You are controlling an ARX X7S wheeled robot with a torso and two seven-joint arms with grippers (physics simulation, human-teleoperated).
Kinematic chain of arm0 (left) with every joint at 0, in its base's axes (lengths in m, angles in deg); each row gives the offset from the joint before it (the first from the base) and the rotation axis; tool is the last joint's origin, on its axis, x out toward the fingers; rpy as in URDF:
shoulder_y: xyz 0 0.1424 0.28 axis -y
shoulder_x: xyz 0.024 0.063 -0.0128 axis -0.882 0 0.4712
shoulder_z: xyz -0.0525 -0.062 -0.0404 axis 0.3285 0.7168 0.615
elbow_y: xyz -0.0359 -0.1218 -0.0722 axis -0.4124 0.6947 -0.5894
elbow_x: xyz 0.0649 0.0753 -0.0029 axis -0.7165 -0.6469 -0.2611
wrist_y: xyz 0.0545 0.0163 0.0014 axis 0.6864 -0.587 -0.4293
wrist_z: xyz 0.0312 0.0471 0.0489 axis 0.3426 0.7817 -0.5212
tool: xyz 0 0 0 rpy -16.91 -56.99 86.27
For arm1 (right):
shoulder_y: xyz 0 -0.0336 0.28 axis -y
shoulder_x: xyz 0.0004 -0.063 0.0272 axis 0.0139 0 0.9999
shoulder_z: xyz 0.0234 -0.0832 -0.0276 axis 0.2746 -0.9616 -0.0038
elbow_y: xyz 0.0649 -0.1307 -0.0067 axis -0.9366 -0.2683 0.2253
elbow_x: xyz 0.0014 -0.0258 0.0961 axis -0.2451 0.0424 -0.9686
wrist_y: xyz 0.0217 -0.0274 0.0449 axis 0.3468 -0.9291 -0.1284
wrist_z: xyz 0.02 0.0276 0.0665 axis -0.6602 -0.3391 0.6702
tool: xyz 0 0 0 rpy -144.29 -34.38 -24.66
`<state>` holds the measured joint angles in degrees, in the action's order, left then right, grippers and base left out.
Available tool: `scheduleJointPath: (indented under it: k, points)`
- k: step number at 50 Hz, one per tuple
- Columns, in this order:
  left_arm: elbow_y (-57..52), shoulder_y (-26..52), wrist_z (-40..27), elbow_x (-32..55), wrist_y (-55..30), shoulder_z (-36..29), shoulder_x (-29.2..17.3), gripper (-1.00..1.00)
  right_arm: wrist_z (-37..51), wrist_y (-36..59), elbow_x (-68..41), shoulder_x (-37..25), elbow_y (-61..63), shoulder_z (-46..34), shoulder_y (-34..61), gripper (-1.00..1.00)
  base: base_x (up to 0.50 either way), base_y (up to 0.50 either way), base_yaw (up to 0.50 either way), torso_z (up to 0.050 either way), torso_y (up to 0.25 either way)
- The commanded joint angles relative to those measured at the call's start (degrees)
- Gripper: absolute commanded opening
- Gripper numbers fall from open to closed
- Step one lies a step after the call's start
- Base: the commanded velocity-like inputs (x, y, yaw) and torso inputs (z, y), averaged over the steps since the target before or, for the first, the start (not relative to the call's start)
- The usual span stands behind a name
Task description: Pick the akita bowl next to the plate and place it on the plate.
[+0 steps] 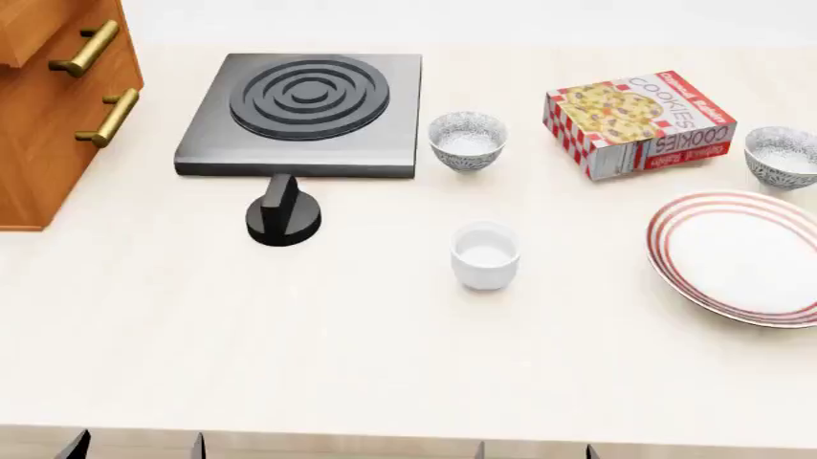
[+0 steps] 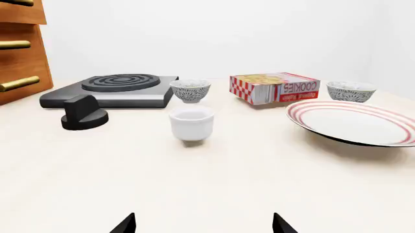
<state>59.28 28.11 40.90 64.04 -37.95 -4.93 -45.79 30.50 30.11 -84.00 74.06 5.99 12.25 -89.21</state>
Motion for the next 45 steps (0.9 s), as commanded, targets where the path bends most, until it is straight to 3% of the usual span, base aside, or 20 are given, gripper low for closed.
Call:
scheduleJointPath:
  k: [1, 17, 29, 32, 38, 45]
  points:
    - [-1.7, -0.5, -1.2, 0.8, -1.0, -1.0, -1.0, 1.00, 1.4, 0.1, -0.7, -0.8, -0.2, -1.1, -0.1, 1.00, 0.00, 0.00, 0.00, 0.000, 0.000]
    - [-2.2, 0.1, -4.7, 3.3, -2.9, -3.1, -3.0, 1.00, 4.4, 1.6, -2.8, -3.1, 0.2, -3.6, 0.3, 1.00, 0.00, 0.00, 0.00, 0.000, 0.000]
    - [-4.4, -0.2, -3.3, 8.9, -3.8, -3.2, -4.2, 1.00, 4.5, 2.7, -5.1, -4.3, 2.8, -4.7, -0.4, 1.00, 0.00, 0.00, 0.00, 0.000, 0.000]
    - [-6.7, -0.3, -2.8, 10.9, -6.1, -2.8, -5.0, 1.00, 3.9, 5.0, -7.8, -4.6, 7.1, -4.3, -0.8, 1.00, 0.00, 0.00, 0.00, 0.000, 0.000]
    - [-14.6, 3.7, -4.7, 21.1, -19.3, 2.8, -7.1, 1.00, 4.4, 14.2, -10.4, -6.1, 19.3, -4.9, 0.1, 1.00, 0.00, 0.00, 0.00, 0.000, 0.000]
    - [-16.1, 6.9, -5.0, 26.1, -23.3, 6.8, -9.6, 1.00, 5.3, 22.0, -14.6, -6.7, 28.2, -4.5, 2.7, 1.00, 0.00, 0.00, 0.00, 0.000, 0.000]
